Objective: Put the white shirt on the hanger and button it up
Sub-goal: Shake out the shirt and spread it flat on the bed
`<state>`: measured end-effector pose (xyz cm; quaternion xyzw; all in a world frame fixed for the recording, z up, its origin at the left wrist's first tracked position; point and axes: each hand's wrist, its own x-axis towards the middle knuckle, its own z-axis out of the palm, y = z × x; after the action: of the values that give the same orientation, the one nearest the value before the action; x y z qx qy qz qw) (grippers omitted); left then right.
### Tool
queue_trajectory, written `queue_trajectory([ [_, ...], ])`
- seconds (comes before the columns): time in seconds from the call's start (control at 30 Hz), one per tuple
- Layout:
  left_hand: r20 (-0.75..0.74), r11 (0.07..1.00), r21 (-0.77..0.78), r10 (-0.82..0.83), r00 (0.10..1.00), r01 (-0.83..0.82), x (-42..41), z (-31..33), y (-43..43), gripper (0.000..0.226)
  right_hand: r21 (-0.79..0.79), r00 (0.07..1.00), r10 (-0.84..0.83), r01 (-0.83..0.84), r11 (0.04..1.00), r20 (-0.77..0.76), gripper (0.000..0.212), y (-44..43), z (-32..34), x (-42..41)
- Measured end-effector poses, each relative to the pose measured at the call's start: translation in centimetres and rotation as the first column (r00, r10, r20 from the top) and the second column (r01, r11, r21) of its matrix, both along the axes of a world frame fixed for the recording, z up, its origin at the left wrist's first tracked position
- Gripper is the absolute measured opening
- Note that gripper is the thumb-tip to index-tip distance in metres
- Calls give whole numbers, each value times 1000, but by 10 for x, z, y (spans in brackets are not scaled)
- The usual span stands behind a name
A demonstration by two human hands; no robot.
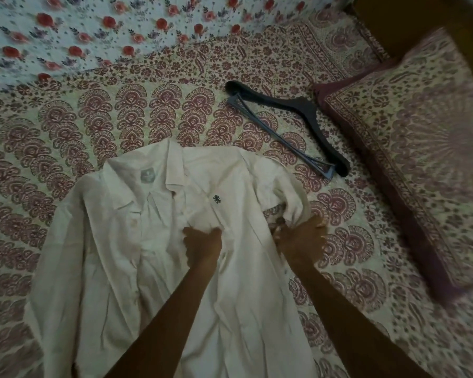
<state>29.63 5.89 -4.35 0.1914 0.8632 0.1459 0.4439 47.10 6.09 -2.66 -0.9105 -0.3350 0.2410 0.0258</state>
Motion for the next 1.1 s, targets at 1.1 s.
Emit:
queue_trajectory([
  [1.1, 76, 993, -96, 73, 994, -66, 20, 2, -97, 113, -31, 731, 194, -283, 959, -655, 37, -135, 4, 53],
])
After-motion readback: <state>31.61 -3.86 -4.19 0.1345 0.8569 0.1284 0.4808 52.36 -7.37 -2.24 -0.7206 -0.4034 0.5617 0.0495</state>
